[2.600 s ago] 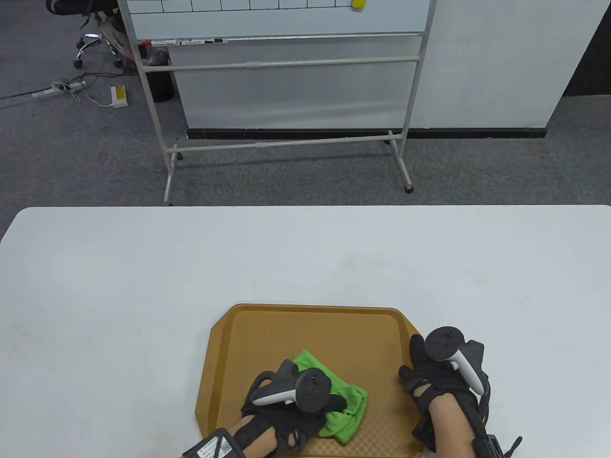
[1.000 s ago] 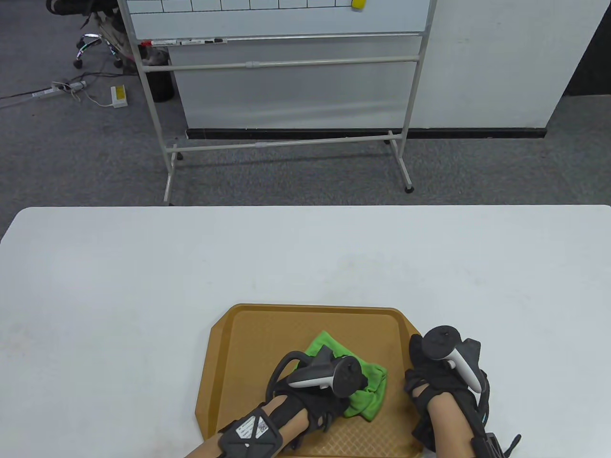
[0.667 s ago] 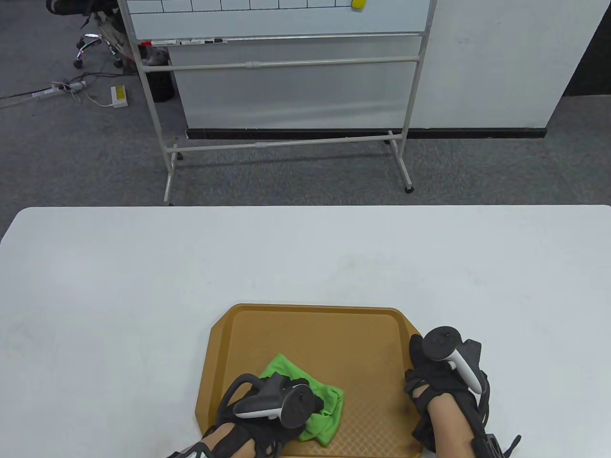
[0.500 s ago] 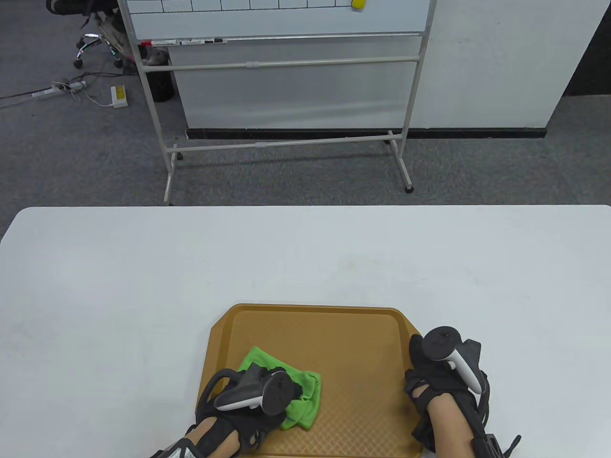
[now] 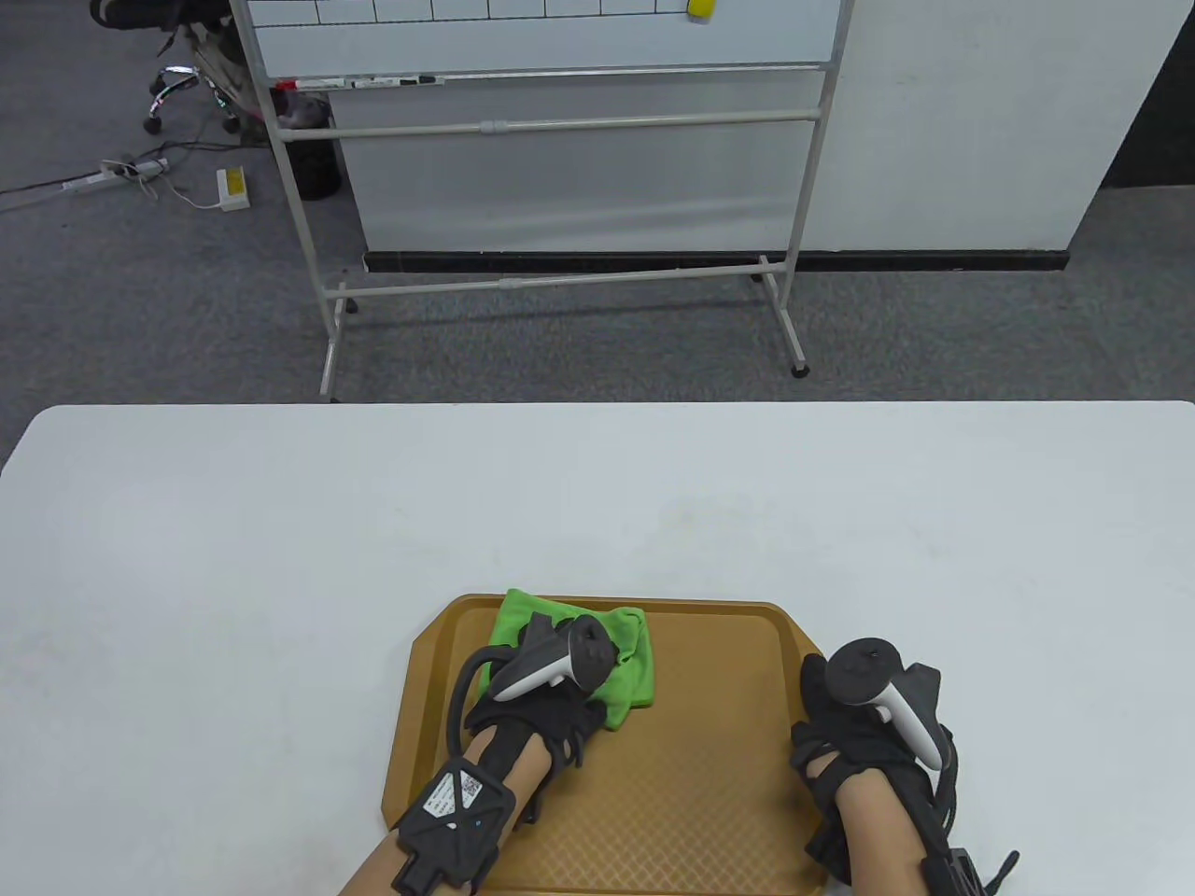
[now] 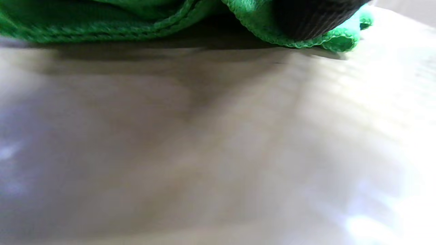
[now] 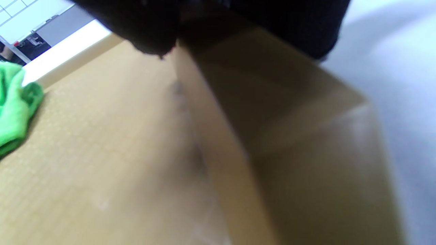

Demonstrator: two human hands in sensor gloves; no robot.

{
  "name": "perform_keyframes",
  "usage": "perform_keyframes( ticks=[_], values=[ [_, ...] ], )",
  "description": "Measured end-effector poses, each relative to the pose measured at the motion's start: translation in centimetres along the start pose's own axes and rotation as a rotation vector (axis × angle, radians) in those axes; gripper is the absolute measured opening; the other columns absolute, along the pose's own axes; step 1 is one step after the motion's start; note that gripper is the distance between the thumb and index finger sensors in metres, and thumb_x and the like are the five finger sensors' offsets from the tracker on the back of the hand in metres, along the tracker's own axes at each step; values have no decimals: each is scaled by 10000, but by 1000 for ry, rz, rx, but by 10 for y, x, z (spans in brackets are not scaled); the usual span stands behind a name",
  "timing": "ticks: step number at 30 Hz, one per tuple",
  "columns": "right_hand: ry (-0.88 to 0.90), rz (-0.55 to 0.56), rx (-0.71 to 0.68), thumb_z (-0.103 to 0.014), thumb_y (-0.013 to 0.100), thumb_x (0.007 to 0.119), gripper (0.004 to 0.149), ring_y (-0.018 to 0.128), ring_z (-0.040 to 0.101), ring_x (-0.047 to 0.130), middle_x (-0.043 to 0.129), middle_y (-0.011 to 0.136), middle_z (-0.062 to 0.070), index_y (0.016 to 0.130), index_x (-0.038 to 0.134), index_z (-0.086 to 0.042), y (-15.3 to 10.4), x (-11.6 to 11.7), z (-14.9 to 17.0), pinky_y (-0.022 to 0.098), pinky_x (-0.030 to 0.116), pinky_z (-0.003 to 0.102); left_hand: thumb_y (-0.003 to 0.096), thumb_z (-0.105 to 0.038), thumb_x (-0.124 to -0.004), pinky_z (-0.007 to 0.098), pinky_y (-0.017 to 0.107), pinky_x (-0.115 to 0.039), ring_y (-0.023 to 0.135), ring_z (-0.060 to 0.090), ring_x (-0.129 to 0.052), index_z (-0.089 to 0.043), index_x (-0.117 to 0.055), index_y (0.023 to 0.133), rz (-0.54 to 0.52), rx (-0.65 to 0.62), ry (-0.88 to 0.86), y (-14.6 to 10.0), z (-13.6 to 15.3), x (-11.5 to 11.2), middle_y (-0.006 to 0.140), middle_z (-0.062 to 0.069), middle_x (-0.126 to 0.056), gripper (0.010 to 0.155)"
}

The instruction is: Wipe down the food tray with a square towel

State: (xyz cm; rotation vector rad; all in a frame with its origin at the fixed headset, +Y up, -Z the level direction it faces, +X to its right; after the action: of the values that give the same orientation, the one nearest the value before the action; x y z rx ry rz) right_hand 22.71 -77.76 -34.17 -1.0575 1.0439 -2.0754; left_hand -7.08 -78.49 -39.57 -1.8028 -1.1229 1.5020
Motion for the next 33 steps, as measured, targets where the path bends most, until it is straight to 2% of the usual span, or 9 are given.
perform_keyframes(
  ticks=[4, 7, 15, 19, 22, 24, 27, 30, 33],
  values=[
    [0, 0, 0, -356, 505, 712, 732, 727, 268, 794, 305, 1191, 36, 1042, 216, -352, 0, 0, 0, 582, 685, 496, 521, -527, -683, 619, 749, -261, 1094, 397, -188, -502, -328, 1045, 10, -150, 17, -5, -26, -5, 1192, -84, -168, 634],
    [0, -2, -1, -356, 505, 712, 731, 727, 268, 794, 305, 1191, 33, 1043, 216, -352, 0, 0, 0, 582, 685, 496, 513, -528, -693, 614, 749, -303, 1097, 387, -244, -499, -354, 1041, -12, -280, 137, -21, -47, -15, 1191, -96, -215, 629],
    [-4, -2, -5, -358, 504, 713, 733, 735, 271, 784, 301, 1192, 37, 1043, 217, -355, 0, 1, 0, 587, 677, 499, 494, -485, -769, 568, 745, -503, 1096, 362, -457, -498, -415, 1042, -58, -363, 326, -71, -44, -31, 1207, -85, -336, 652],
    [-2, -5, -8, -360, 504, 715, 732, 737, 270, 783, 299, 1192, 28, 1042, 219, -356, 0, 1, 0, 588, 676, 498, 466, -419, -849, 519, 691, -627, 1019, 325, -676, -501, -512, 1023, -194, -361, 401, -97, -25, -36, 1188, -82, -493, 656],
    [-7, -2, -5, -358, 504, 714, 732, 736, 271, 783, 299, 1192, 28, 1042, 218, -355, 0, 1, 0, 588, 676, 500, 458, -367, -881, 476, 599, -740, 837, 272, -911, -475, -648, 989, -305, -358, 441, -114, -12, -31, 1086, -59, -723, 590],
    [-11, 2, -3, -358, 504, 713, 732, 735, 270, 782, 299, 1192, 35, 1042, 217, -355, -1, 1, -1, 587, 675, 500, 458, -341, -883, 444, 545, -792, 710, 205, -1007, -432, -717, 970, -356, -330, 377, -123, 4, -20, 982, -64, -868, 546],
    [-13, 9, -3, -359, 504, 713, 731, 732, 272, 782, 302, 1192, 33, 1043, 220, -354, -1, 1, -1, 586, 675, 499, 465, -332, -876, 469, 569, -769, 746, 232, -989, -415, -720, 978, -461, -262, 156, -142, 43, 10, 997, -53, -862, 543],
    [-12, 7, -4, -360, 504, 713, 732, 733, 270, 783, 300, 1192, 39, 1042, 216, -355, -1, 1, -1, 586, 676, 499, 471, -318, -873, 493, 589, -743, 783, 266, -962, -407, -721, 982, -700, -121, -39, -174, 96, 48, 1011, -46, -849, 540],
    [-6, 4, -6, -360, 504, 713, 731, 732, 271, 783, 301, 1192, 36, 1043, 219, -356, -1, 1, 0, 585, 675, 498, 480, -314, -871, 516, 617, -714, 832, 295, -925, -406, -715, 990, -843, 69, -71, -197, 145, 67, 1026, -42, -837, 541]
  ],
)
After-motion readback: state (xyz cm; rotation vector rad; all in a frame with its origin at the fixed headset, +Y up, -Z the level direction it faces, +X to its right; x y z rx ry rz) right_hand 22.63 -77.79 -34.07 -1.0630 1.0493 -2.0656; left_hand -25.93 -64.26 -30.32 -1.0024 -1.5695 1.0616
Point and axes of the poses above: the tracker on the back of each hand, its own z axis roughly to the little-finger side, its own y axis roughly from the wrist to the fingertips, x = y × z, the point moved 2 cm from there along y, roughly from the wrist to the fingertips
